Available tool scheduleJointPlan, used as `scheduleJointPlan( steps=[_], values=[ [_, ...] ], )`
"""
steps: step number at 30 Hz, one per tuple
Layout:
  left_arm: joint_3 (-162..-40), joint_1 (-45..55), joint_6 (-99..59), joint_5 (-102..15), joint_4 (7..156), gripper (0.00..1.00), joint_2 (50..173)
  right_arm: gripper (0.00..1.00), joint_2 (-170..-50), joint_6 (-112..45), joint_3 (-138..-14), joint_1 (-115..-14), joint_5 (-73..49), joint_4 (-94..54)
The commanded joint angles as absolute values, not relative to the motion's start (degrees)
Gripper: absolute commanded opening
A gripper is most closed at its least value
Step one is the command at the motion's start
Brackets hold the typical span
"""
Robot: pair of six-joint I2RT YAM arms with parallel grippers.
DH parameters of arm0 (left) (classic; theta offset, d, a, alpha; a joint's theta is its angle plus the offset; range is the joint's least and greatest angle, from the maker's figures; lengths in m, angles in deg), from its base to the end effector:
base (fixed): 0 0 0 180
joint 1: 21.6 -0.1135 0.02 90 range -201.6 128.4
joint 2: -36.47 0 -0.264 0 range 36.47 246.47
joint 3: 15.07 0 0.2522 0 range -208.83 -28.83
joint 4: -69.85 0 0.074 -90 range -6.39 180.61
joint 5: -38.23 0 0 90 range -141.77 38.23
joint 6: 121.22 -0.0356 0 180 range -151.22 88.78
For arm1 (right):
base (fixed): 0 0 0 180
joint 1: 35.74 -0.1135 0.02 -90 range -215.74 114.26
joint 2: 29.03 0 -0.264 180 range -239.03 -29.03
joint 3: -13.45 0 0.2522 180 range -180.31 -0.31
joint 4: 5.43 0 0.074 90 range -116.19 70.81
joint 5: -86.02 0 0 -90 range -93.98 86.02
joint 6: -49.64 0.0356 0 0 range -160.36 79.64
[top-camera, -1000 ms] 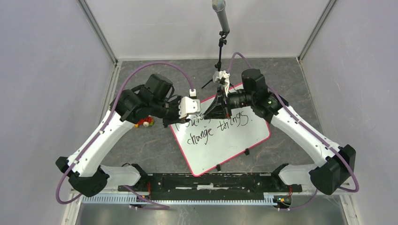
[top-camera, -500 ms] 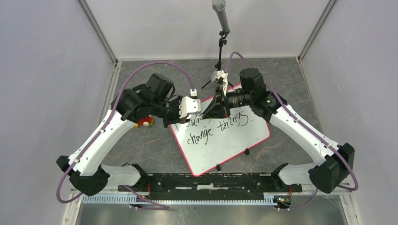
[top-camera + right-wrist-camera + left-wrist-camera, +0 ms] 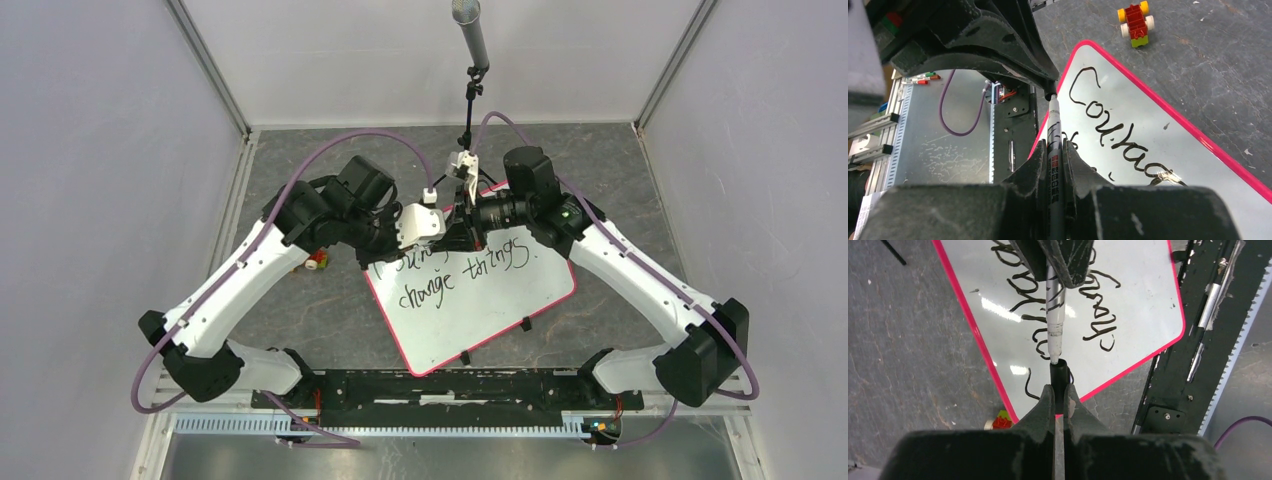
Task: Write a sentence on the whiteboard
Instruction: Insert the whiteboard marker without the cap into the pen cap.
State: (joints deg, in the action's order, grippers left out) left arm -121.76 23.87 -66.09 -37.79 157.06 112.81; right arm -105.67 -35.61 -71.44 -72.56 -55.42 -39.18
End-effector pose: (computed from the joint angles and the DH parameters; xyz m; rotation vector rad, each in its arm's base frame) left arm 0.1584 -0.1733 0.4066 1.7243 1.8977 -0.3832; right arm 0.2198 0.1993 0.3651 -1.1386 1.7573 1.3508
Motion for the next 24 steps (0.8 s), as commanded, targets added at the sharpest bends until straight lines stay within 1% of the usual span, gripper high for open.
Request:
scheduleJointPlan(
  steps=[1,7,12,14,18,24],
  values=[
    [-125.64,25.59,-59.64,-38.97,147.33,0.02,114.4,0.0,-106.39,-34.49,-72.56,-73.84,-54.53,-35.3],
    [-124.68,25.59,-56.07,-42.69,143.67,0.02,114.33,0.0,-105.99,-35.64,-72.24,-73.84,-54.61,-36.31],
    [-123.11,25.68,-60.36,-36.16,142.41,0.02,112.06,0.0,-106.39,-35.0,-71.42,-73.8,-56.09,-35.29],
    [-124.06,26.55,-61.35,-35.57,142.73,0.02,112.22,0.0,-106.63,-33.67,-70.69,-73.84,-56.36,-33.56],
    [-127.59,30.15,-62.95,-39.2,145.26,0.02,115.15,0.0,-107.04,-31.26,-69.39,-73.89,-55.69,-30.29],
    [-130.55,33.06,-61.55,-42.08,144.26,0.02,116.9,0.0,-107.13,-29.43,-69.4,-73.8,-56.47,-27.63]
  ],
)
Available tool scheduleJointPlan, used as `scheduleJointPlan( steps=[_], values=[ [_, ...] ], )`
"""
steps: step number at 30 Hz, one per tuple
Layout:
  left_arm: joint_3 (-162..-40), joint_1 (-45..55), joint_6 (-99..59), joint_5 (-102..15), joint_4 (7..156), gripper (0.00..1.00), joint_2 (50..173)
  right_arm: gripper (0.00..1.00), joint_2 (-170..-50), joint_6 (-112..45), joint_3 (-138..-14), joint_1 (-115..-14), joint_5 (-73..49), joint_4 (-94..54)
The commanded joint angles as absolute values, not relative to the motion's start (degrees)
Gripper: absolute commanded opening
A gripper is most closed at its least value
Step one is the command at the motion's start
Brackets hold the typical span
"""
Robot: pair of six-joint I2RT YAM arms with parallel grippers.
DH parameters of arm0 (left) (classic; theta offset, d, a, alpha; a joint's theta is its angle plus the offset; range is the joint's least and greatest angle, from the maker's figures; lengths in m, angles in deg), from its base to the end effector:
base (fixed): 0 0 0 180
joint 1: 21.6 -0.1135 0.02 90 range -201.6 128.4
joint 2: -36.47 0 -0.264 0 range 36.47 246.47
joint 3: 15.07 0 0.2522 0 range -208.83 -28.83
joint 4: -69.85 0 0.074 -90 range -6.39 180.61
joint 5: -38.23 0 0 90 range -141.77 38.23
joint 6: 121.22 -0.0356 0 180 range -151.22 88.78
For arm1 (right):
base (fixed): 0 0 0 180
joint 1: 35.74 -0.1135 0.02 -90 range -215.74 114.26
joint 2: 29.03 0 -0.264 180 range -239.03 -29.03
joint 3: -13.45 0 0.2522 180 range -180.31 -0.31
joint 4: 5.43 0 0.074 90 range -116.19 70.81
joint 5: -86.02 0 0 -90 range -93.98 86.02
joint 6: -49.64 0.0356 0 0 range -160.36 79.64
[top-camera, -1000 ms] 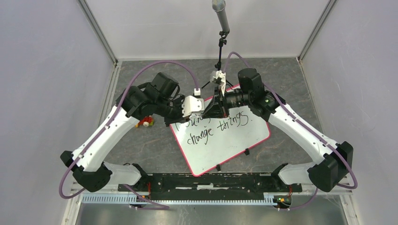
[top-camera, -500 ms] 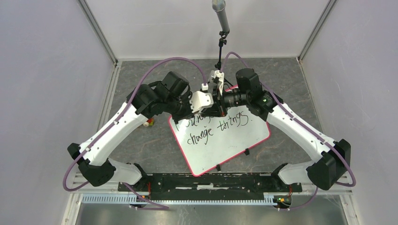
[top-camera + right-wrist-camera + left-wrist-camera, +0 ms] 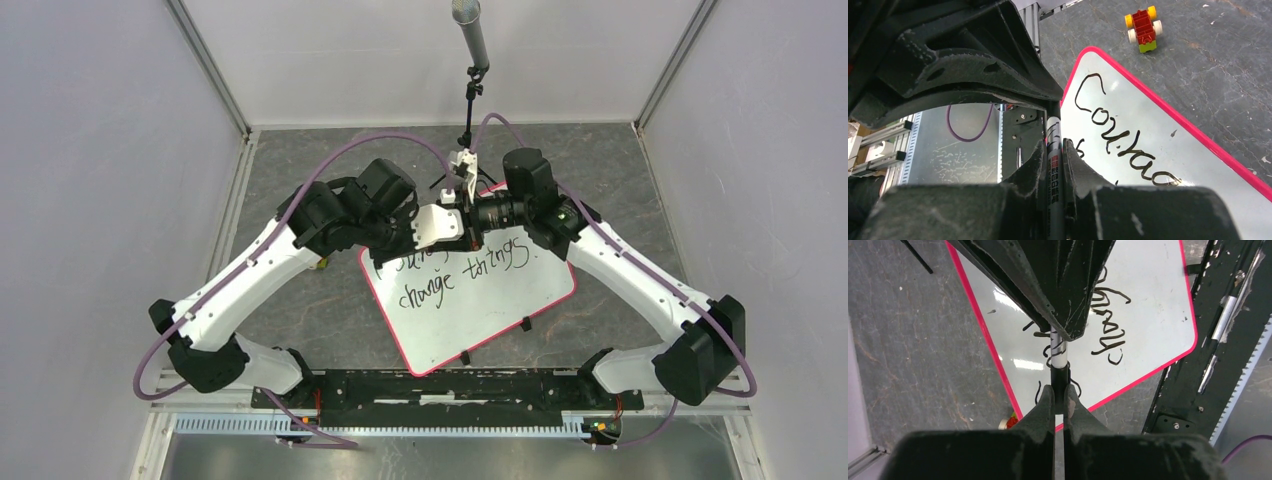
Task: Write a sentence on the whiteboard
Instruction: Insert the whiteboard marker without the cap into the pen cap, then pass from the right arm to the left
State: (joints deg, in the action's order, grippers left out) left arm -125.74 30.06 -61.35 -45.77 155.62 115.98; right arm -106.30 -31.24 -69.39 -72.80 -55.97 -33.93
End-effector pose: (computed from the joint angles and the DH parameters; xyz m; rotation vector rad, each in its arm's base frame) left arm 0.1529 -0.1993 0.4144 1.6947 1.8918 -0.2821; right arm 0.2234 0.2039 0.3581 -1.0965 1.7630 1.3996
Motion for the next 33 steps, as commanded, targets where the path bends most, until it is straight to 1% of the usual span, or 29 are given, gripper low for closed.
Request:
scheduleJointPlan(
  steps=[1,4,8,9,11,13,15,16,21,26,28,30,32,33],
  values=[
    [-130.86,33.02,-60.81,-42.45,144.38,0.03,116.75,0.0,-107.08,-30.08,-70.06,-73.73,-56.54,-28.32],
    [-131.74,31.7,-60.29,-40.58,147.05,0.17,114.74,0.0,-106.44,-31.77,-71.25,-71.64,-57.3,-30.17],
    [-130.1,25.55,-60.58,-31.84,150.32,0.38,109.55,0.0,-104.88,-29.36,-70.85,-66.95,-60.84,-27.94],
    [-129.34,23.82,-59.96,-29.76,150.58,0.46,108.21,0.0,-104.36,-29.08,-70.76,-66.07,-61.52,-27.39],
    [-128.15,18.41,-57.89,-25.11,150.8,0.57,106.53,0.0,-103.44,-28.31,-70.48,-65.3,-63.22,-25.99],
    [-127.02,11.13,-55.48,-17.24,150.85,0.64,105.55,0.0,-102.35,-27.81,-70.04,-65.14,-64.34,-24.58],
    [-125.6,5.99,-54.45,-11.18,151.73,0.66,105.4,0.0,-101.17,-26.75,-69.13,-65.18,-65.29,-22.58],
    [-124.93,4.99,-54.06,-10.07,151.92,0.66,105.52,0.0,-100.82,-26.3,-68.57,-65.24,-65.83,-21.58],
    [-120.31,4.58,-54.4,-4.47,150.47,0.71,105.06,0.0,-100.37,-24.3,-68.13,-66.54,-68.02,-19.81],
    [-118.79,5.07,-55.21,-1.56,149.36,0.72,105.16,0.0,-100.52,-26.07,-68.79,-69.45,-66.8,-21.74],
    [-117.66,7.28,-54.89,-2.25,148.49,0.69,105.14,0.0,-101.11,-25.96,-69.24,-69.91,-66.74,-21.98],
    [-116.54,9.21,-54.07,-4.97,146.68,0.64,105.1,0.0,-101.54,-25.94,-69.56,-70.44,-66.77,-21.97],
    [-116.03,9.75,-53.94,-5.81,145.69,0.56,105.13,0.0,-101.63,-25.82,-69.66,-71.07,-66.98,-21.98],
    [-116.12,9.9,-53.9,-5.8,145.62,0.51,105.27,0.0,-101.7,-25.88,-69.64,-71.45,-66.99,-21.99]
  ],
)
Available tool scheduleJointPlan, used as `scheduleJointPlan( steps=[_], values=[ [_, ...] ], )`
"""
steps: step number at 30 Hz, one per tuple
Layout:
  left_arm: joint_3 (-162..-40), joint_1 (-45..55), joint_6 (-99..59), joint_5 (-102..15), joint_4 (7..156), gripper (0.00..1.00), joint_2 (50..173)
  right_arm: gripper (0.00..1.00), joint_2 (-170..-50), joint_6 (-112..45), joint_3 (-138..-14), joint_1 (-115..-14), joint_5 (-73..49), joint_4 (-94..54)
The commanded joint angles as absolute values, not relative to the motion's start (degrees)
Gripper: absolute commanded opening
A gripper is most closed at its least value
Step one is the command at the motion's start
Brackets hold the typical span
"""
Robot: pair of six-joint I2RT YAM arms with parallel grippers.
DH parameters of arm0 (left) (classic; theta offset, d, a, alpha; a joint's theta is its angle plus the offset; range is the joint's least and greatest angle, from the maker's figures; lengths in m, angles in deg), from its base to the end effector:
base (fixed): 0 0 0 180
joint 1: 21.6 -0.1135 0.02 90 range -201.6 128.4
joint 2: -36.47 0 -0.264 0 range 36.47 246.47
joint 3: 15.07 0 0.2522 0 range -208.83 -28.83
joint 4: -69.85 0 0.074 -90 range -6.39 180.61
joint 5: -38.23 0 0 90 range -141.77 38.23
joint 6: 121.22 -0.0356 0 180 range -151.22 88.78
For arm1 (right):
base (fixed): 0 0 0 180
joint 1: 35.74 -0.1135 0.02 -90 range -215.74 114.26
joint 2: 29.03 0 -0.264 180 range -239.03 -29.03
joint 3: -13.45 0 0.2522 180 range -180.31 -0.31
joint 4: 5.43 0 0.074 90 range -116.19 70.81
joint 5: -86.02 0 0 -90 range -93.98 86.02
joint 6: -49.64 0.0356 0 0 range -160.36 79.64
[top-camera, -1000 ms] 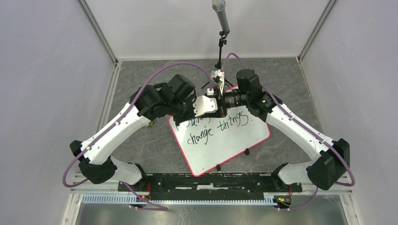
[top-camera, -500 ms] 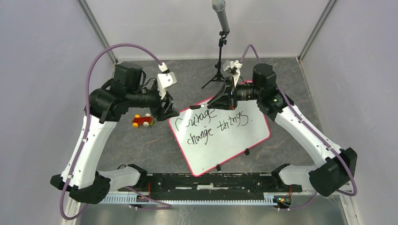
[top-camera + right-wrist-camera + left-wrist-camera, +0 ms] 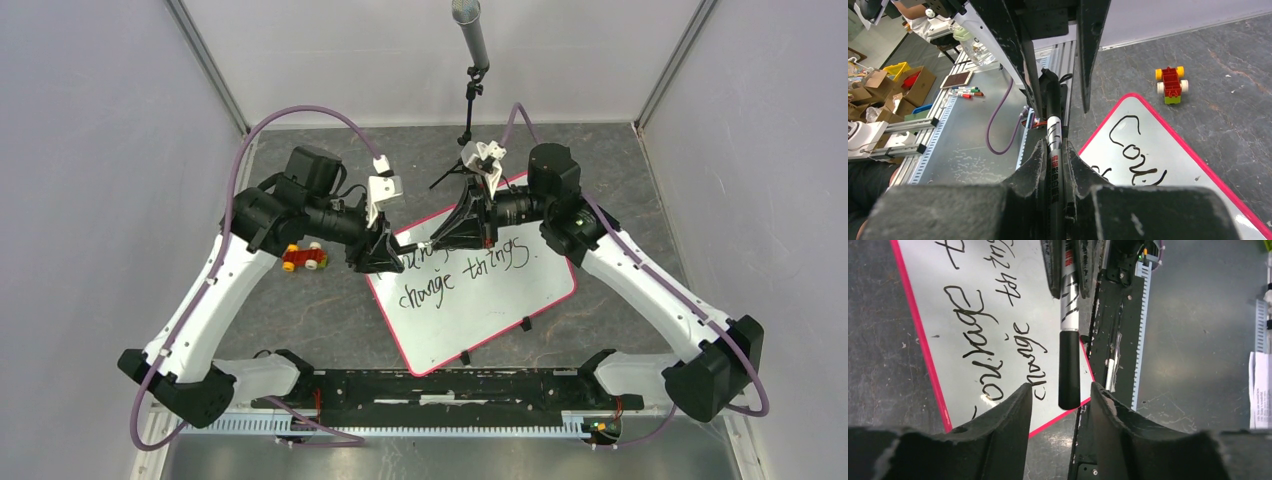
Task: Write a sentence on the whiteboard
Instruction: Pass from the right arm to the left
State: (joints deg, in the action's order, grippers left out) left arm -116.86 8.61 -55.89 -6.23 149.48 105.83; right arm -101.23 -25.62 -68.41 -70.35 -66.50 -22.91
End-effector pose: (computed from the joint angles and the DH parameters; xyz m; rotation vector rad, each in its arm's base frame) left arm 0.1661 -0.1261 0.4232 1.3701 1.8327 -0.9894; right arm 0.2105 0.1836 0.3949 -1.1596 1.4933 1.5301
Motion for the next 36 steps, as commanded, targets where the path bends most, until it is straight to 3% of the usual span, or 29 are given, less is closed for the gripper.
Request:
scheduleJointPlan(
  steps=[1,5,11,24,26,33,36],
  values=[
    [-116.28,10.05,-53.9,-5.68,145.66,0.44,105.47,0.0,-101.63,-25.84,-69.49,-71.63,-67.0,-22.0],
    [-116.35,11.33,-53.36,-4.9,144.65,0.21,105.56,0.0,-101.95,-26.16,-69.24,-72.24,-66.96,-22.17],
    [-116.7,13.84,-51.53,-1.43,143.21,0.04,107.18,0.0,-102.53,-27.06,-68.92,-73.81,-67.01,-22.94],
    [-120.77,15.14,-46.65,-0.41,137.3,0.03,110.55,0.0,-104.19,-25.84,-69.79,-77.44,-67.97,-21.72],
    [-121.05,14.63,-49.64,-3.24,140.41,0.09,109.67,0.0,-103.94,-28.68,-71.02,-76.7,-66.4,-24.88],
    [-126.71,10.08,-62.33,-13.32,156.74,0.51,108.05,0.0,-102.31,-37.19,-71.77,-72.3,-58.64,-35.06],
    [-127.45,10.53,-62.73,-15.04,158.63,0.6,108.11,0.0,-102.49,-36.84,-71.15,-72.47,-59.15,-34.87]
  ],
)
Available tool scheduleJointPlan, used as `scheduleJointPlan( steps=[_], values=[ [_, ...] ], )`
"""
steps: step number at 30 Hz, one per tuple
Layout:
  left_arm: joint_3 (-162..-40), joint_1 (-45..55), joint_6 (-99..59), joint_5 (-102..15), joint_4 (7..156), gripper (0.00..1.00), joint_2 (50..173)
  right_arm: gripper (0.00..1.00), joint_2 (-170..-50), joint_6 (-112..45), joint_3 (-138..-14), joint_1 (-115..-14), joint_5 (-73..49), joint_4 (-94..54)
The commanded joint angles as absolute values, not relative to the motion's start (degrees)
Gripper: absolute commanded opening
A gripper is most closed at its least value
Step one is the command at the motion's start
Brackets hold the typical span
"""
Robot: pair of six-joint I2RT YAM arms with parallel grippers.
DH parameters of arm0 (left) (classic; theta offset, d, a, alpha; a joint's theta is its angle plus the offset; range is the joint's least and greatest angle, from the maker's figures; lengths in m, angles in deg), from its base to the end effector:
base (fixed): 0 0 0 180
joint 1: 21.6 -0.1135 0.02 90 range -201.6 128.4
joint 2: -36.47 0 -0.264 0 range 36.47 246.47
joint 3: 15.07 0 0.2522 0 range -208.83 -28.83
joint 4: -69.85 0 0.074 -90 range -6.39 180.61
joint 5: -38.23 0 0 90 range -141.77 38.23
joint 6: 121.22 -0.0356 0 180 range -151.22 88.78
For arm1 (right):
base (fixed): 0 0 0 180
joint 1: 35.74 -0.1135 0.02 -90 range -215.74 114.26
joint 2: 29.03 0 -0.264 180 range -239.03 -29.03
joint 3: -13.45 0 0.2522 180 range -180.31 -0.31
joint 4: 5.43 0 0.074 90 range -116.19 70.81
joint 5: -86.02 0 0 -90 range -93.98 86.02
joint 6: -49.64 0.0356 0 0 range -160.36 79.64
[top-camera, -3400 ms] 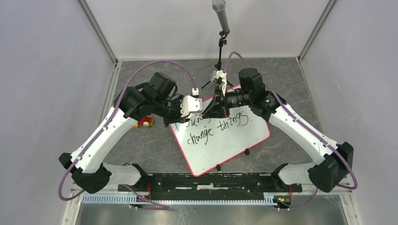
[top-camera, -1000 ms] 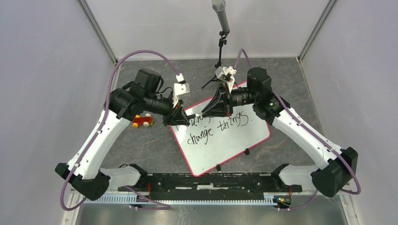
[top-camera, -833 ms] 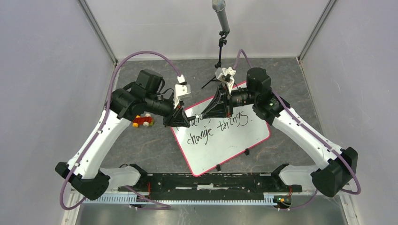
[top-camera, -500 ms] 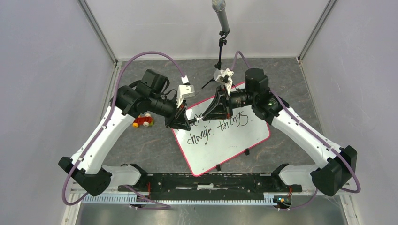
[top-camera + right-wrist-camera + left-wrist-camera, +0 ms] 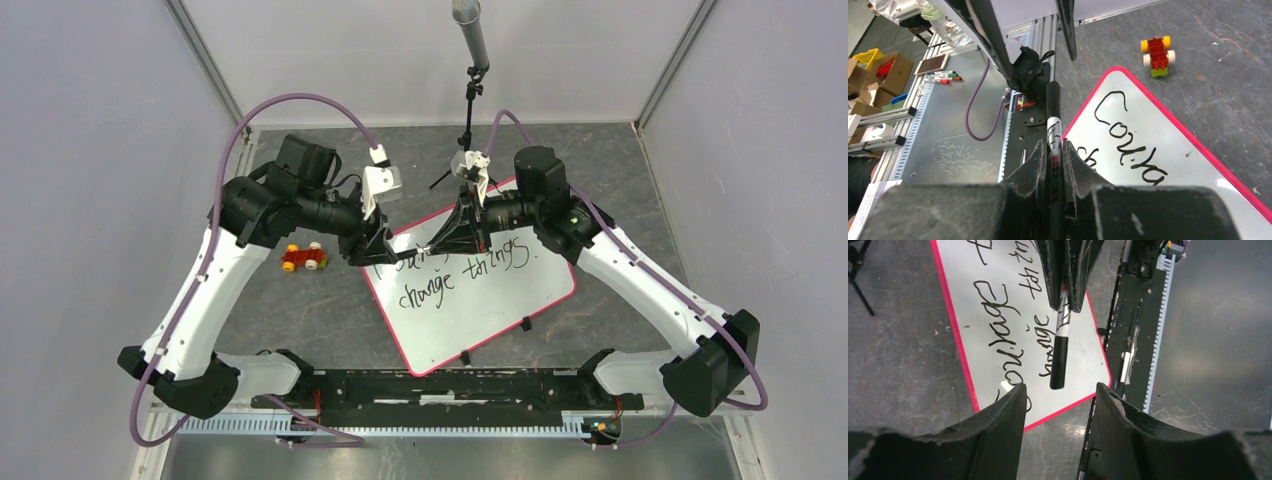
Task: Write a sentence on the whiteboard
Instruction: Pass from the right arm to the left
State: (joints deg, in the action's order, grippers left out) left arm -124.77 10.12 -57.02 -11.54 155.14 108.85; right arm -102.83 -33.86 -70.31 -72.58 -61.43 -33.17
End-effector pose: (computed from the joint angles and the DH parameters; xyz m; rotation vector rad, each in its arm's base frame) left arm 0.1652 -0.1291 0.4429 1.3928 1.8640 -0.8885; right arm 0.2089 0.1940 0.3822 -1.1959 1.5892 1.4381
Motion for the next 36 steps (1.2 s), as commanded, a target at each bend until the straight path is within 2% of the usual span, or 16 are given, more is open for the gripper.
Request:
scheduleJointPlan(
  steps=[1,8,14,17,20,21,22,27,33,34,36],
  values=[
    [-127.49,11.22,-62.61,-15.62,158.51,0.61,108.15,0.0,-102.56,-36.83,-71.17,-72.69,-59.26,-34.84],
    [-128.17,18.88,-60.54,-24.02,155.46,0.65,110.74,0.0,-102.18,-33.81,-69.9,-74.71,-61.66,-31.68],
    [-128.34,22.09,-60.76,-23.98,155.87,0.59,113.56,0.0,-102.08,-32.36,-69.92,-75.11,-63.34,-30.13],
    [-128.37,22.25,-60.52,-24.77,155.95,0.48,114.18,0.0,-101.92,-31.34,-69.51,-75.11,-64.28,-29.18],
    [-127.86,21.51,-58.12,-24.32,155.17,0.21,113.8,0.02,-101.4,-32.11,-69.59,-75.05,-64.43,-29.71],
    [-127.33,20.39,-57.06,-23.04,154.68,0.1,113.45,0.08,-101.18,-32.45,-69.71,-74.82,-64.14,-30.3],
    [-126.96,18.46,-56.22,-21.22,154.33,0.03,113.12,0.13,-101.03,-32.91,-69.87,-74.34,-63.58,-30.83],
    [-124.63,3.9,-51.81,-9.56,152.09,0.02,111.56,0.48,-101.01,-33.32,-72.01,-67.38,-63.49,-33.27],
    [-124.51,-13.04,-46.85,-3.51,148.92,0.02,111.58,0.94,-100.34,-37.07,-75.44,-56.57,-63.93,-38.28],
    [-124.46,-15.93,-45.97,-3.01,148.52,0.02,112.13,0.98,-100.11,-37.24,-75.52,-54.45,-64.29,-38.69],
    [-124.1,-22.32,-45.43,-3.11,148.1,0.02,114.06,0.98,-99.77,-37.89,-75.46,-50.02,-65.2,-39.58]
  ],
)
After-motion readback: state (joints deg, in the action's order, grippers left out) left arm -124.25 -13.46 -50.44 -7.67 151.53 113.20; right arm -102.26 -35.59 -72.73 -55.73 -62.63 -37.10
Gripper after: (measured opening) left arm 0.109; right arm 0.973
